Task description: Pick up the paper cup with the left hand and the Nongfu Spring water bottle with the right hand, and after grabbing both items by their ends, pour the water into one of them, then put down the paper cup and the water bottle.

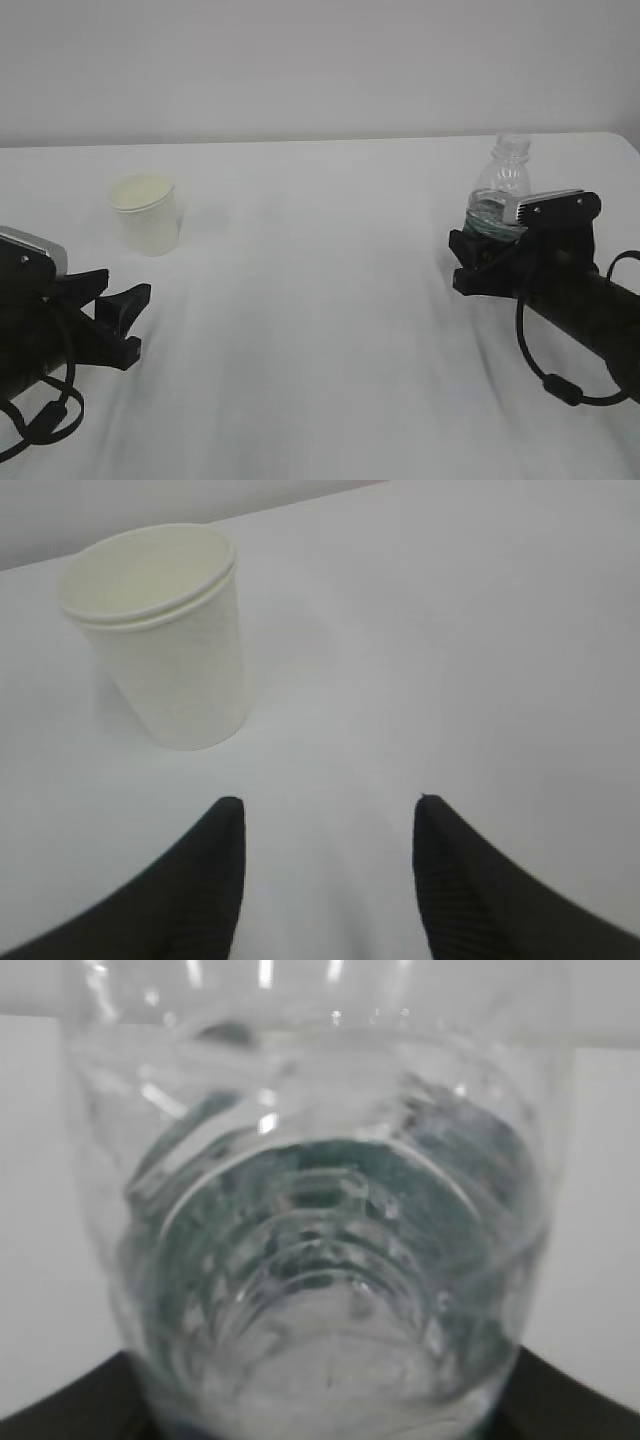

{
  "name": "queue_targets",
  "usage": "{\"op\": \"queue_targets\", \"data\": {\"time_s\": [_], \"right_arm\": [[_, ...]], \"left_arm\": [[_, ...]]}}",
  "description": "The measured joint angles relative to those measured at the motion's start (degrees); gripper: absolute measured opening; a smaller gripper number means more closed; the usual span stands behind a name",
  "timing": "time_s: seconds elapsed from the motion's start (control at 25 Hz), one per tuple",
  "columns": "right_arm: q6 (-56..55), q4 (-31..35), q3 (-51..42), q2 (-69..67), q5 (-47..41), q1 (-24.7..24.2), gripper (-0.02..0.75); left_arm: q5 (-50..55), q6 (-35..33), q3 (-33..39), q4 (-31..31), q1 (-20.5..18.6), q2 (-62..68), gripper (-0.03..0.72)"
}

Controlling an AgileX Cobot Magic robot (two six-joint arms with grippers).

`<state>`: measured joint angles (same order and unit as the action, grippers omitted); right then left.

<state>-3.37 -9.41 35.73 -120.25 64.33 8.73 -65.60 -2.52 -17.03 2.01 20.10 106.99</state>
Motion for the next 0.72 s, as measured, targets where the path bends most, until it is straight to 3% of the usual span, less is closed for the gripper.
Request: {"op": "queue_targets", "data": {"time_s": [0.72], "right_arm": [[2.25, -4.35, -12.92, 14.54, -0.22, 0.00, 0.407]], "left_arm": [[0.00, 0.00, -0.10, -2.01, 0.00, 0.00, 0.347]]}}
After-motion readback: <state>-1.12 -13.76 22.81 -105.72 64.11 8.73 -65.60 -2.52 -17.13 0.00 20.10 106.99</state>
